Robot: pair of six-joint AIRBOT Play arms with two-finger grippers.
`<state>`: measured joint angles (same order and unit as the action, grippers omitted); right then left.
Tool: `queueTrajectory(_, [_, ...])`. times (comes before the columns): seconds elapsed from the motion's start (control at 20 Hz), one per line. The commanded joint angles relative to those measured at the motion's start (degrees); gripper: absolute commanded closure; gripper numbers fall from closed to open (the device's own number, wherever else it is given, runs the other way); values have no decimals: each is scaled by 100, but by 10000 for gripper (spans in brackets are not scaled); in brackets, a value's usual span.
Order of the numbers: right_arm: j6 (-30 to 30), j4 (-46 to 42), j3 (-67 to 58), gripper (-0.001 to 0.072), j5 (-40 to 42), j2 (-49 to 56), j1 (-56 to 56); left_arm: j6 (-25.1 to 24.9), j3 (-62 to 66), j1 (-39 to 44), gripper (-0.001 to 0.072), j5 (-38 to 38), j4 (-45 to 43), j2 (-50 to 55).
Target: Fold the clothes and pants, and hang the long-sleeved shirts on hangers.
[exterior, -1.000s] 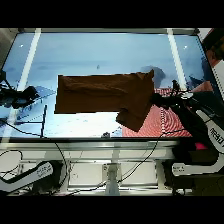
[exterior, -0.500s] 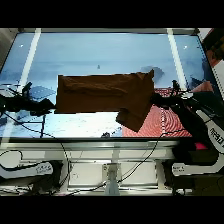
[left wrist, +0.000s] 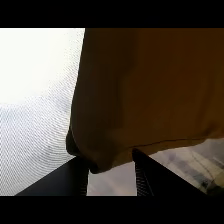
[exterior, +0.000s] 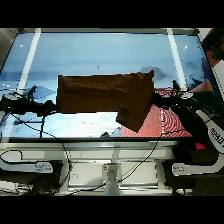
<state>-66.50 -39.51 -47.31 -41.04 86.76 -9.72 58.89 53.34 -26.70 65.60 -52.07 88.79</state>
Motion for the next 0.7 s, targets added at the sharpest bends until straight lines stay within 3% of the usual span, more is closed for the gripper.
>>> queueTrajectory(0.0, [-4, 9, -7, 698, -9, -4, 9, -144, -2, -15, 373, -295, 275, 79])
queueTrajectory(0.3, [-4, 11, -7, 698, -13, -4, 7, -59, -2, -4, 387, -549, 678, 184])
queueTrajectory(0.4, [-4, 15, -7, 698, -15, -4, 7, -61, -4, 31, 501, -487, 702, 245])
queueTrajectory(0.45, [-4, 20, -7, 698, -24, -4, 7, -61, -7, 63, 523, -444, 717, 264])
queueTrajectory(0.5, [-4, 31, -7, 698, -37, -7, 7, -68, -7, 107, 687, -378, 717, 269])
queueTrajectory(0.65, [0, 9, -7, 698, -232, -98, 7, -181, 2, 173, 688, -15, 876, 225])
